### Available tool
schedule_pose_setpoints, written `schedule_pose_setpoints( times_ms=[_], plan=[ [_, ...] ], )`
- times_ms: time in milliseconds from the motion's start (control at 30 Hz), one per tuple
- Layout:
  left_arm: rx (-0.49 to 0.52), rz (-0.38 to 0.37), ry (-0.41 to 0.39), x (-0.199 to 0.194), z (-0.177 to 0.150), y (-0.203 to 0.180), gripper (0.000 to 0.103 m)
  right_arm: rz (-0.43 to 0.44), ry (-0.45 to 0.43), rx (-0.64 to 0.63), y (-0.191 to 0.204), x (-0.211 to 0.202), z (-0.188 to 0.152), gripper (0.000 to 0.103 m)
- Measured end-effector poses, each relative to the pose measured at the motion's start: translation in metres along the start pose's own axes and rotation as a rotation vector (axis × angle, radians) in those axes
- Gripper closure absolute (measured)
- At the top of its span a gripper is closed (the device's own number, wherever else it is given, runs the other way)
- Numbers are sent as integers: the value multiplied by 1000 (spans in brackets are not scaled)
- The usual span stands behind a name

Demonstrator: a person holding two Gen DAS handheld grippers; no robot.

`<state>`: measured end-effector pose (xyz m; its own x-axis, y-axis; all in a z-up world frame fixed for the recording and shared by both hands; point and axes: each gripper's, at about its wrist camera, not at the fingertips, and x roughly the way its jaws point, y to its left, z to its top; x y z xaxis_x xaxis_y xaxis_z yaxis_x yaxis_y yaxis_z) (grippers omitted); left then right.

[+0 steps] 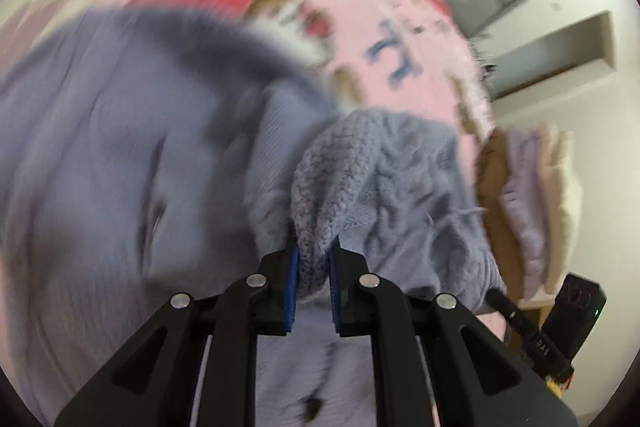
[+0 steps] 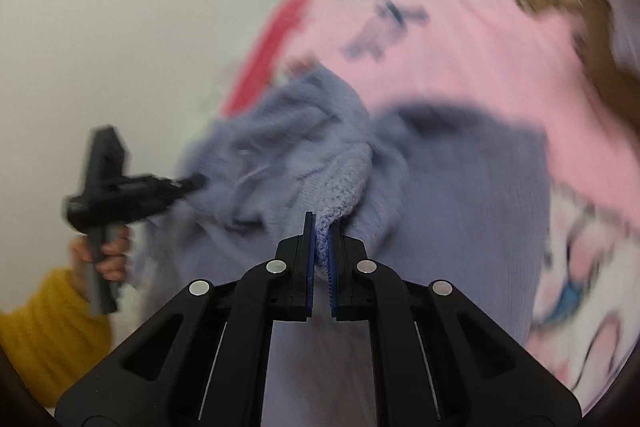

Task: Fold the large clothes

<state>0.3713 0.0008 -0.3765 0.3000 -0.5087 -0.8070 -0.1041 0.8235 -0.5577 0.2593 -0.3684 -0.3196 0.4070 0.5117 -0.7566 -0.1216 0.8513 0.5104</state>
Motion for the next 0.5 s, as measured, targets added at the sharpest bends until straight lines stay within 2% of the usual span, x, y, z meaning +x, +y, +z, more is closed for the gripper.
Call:
schedule_pose_setpoints(
  times_ms=[133, 167, 233, 267, 333, 367, 400, 467, 500],
  plan=[
    [-45, 0, -35, 6, -17, 13, 88, -79, 15, 38, -20, 29, -25, 98],
    [-40, 3, -45, 5, -17, 12, 87, -76, 7, 56, -23, 30, -27, 98],
    [-15, 0, -55, -1, -19, 5, 80, -46, -4, 70, -26, 26, -24, 95],
    [16, 7, -60, -5, -17, 0, 77, -48, -16, 56, -25, 21, -22, 94],
    [125, 75, -98, -19, -8, -19, 60, -41, -46, 1, -18, 4, -12, 80],
    [180, 103, -122, -27, -4, -26, 57, -36, -61, -26, -16, -3, -6, 67],
    [253, 124, -155, -38, 0, -38, 51, -36, -75, -66, -10, -10, 4, 59],
    [356, 139, -189, -49, 9, -56, 43, -28, -80, -142, 2, -16, 24, 59],
    [429, 144, -182, -50, 17, -70, 35, -35, -77, -185, 8, -15, 37, 56]
  ],
)
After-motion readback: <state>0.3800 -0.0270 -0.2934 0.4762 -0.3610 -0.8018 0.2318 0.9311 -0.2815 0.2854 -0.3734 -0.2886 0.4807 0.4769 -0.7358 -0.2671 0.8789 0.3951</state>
